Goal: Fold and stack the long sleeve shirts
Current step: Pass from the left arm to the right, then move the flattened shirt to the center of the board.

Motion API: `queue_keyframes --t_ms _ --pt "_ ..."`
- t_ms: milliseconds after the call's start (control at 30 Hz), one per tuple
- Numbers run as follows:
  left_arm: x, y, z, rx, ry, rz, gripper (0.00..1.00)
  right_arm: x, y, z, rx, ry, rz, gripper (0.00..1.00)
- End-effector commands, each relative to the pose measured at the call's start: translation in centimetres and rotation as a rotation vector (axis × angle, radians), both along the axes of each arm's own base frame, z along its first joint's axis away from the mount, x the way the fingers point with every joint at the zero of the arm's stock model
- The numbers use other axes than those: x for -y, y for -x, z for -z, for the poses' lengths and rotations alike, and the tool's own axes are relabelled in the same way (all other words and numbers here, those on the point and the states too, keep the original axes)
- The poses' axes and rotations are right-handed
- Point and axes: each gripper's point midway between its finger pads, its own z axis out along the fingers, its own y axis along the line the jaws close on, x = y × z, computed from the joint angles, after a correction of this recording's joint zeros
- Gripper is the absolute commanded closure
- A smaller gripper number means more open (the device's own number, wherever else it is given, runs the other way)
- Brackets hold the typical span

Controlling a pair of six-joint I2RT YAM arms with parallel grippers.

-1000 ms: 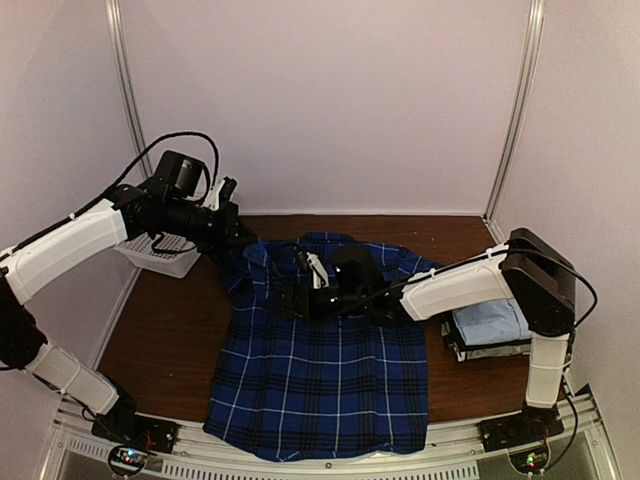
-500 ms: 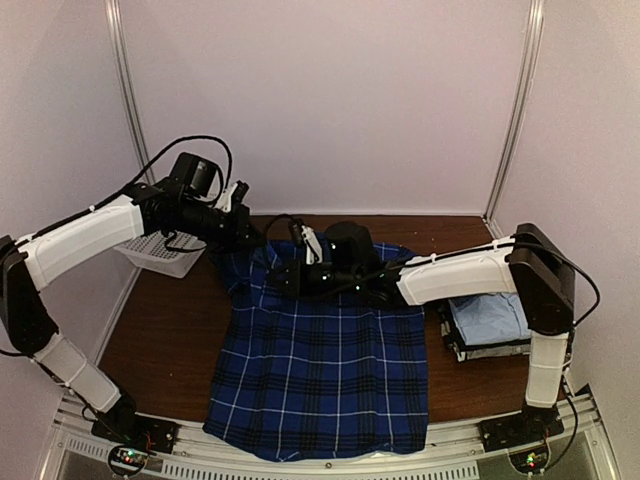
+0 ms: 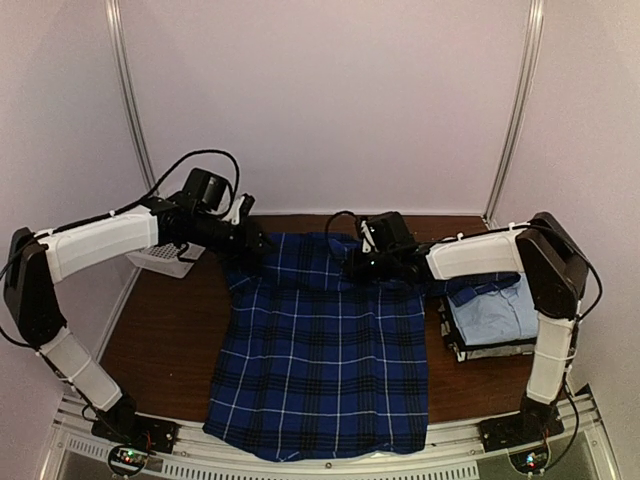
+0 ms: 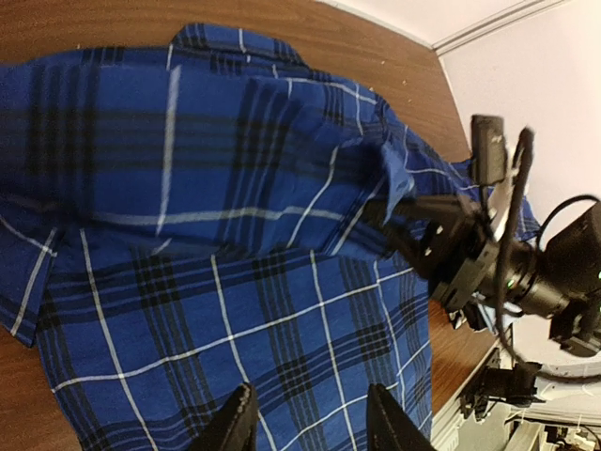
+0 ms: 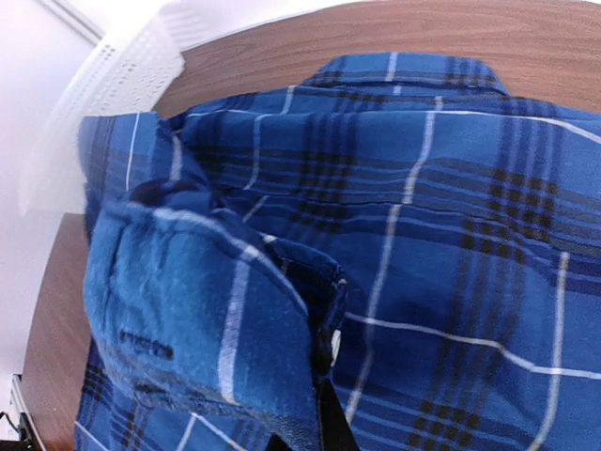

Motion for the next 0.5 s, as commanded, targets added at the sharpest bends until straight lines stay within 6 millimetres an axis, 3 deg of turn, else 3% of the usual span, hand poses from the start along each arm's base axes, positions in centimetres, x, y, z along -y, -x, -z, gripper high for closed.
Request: queue_keyframes --t_ms 0,233,467 --pt "0.5 0.2 3.0 -0.023 0.021 -0.018 0.59 3.1 -1.3 2.0 -0.009 0.125 0.068 1.00" --pt "0.3 0.0 10.0 -0.108 -0.064 -0.060 0.64 5.7 -3.6 6.2 -0.071 0.224 0.128 1.00" --pt "-1.1 -0.6 15.6 -0.178 -0.188 -0.123 0.66 6.7 -5.0 9.1 -0.129 0.283 0.143 1.00"
